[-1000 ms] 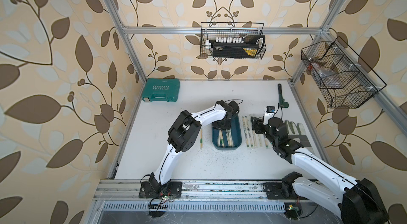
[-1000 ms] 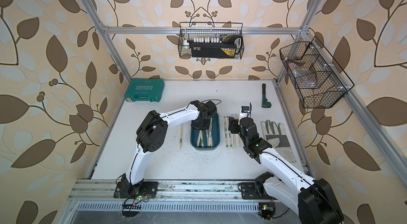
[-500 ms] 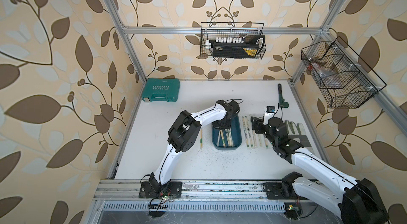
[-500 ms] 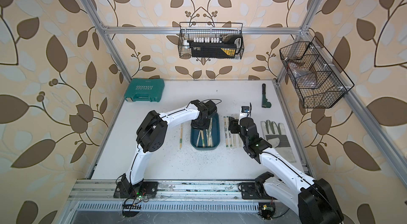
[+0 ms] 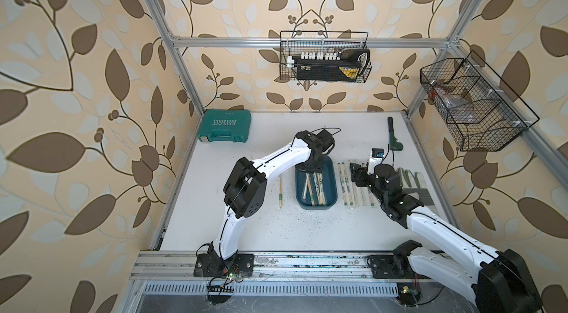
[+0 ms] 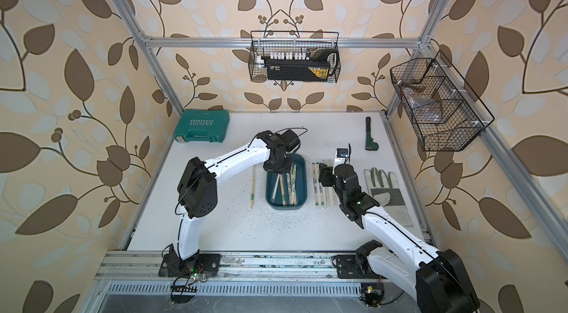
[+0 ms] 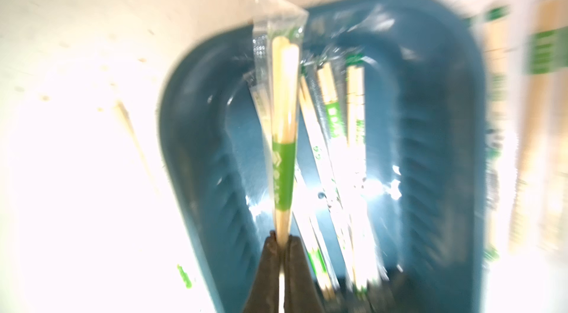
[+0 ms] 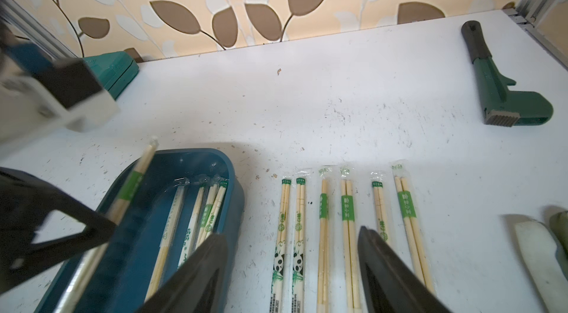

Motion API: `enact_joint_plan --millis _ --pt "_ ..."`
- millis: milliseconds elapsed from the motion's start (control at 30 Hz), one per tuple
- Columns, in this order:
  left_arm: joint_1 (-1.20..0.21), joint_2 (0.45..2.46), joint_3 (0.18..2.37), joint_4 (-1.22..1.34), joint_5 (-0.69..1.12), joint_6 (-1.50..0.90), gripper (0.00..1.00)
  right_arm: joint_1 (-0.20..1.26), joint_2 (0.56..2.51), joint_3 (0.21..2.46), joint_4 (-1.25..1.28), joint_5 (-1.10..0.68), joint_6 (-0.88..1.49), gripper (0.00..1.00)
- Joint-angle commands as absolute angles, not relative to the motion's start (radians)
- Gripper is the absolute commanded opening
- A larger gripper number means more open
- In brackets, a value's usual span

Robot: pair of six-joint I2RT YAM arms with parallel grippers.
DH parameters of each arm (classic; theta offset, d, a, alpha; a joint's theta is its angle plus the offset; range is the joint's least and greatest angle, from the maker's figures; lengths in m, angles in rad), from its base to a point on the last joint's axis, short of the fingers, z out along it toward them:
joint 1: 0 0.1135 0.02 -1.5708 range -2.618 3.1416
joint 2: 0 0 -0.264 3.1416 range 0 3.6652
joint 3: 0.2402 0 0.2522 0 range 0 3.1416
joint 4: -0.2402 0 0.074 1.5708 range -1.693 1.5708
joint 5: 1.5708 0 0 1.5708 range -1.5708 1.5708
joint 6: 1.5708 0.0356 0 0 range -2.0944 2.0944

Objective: Take the paired disposable chopsticks out of the storage box
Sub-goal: Pick up the paired disposable chopsticks from the storage box, then place the paired disposable chopsticks at the center of the board.

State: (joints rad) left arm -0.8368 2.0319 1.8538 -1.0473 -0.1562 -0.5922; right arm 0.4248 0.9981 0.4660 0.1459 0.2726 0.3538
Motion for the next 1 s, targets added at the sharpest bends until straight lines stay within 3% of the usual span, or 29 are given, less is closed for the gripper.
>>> enact_joint_plan --millis 0,233,400,533,833,900,933,967 --pt "-0.804 1.874 1.908 -1.161 -0.158 -0.558 0.0 0.422 1.004 0.497 0.141 0.27 0.343 0.7" --pt "-0.665 1.684 1.74 -1.229 -0.187 -0.567 0.0 0.423 1.008 0.496 0.141 0.274 0.341 0.7" --pt "-0.542 1.577 1.453 -1.059 -0.137 -0.558 0.0 0.422 1.016 0.496 0.144 0.269 0.341 0.7" --pt "-0.523 1.579 1.296 -0.913 -0.139 -0.562 0.0 0.425 1.03 0.503 0.142 0.25 0.323 0.72" --pt "-0.512 1.732 1.259 -0.792 -0.125 -0.549 0.0 0.541 0.936 0.411 0.332 0.11 0.178 0.86" --pt "-0.513 1.751 1.265 -0.793 -0.129 -0.545 0.0 0.583 0.9 0.374 0.393 0.069 0.134 0.92" --pt "-0.512 1.762 1.27 -0.799 -0.134 -0.541 0.0 0.601 0.883 0.362 0.411 0.071 0.122 0.99" --pt "-0.513 1.769 1.272 -0.801 -0.137 -0.537 0.0 0.612 0.868 0.353 0.417 0.081 0.114 0.99"
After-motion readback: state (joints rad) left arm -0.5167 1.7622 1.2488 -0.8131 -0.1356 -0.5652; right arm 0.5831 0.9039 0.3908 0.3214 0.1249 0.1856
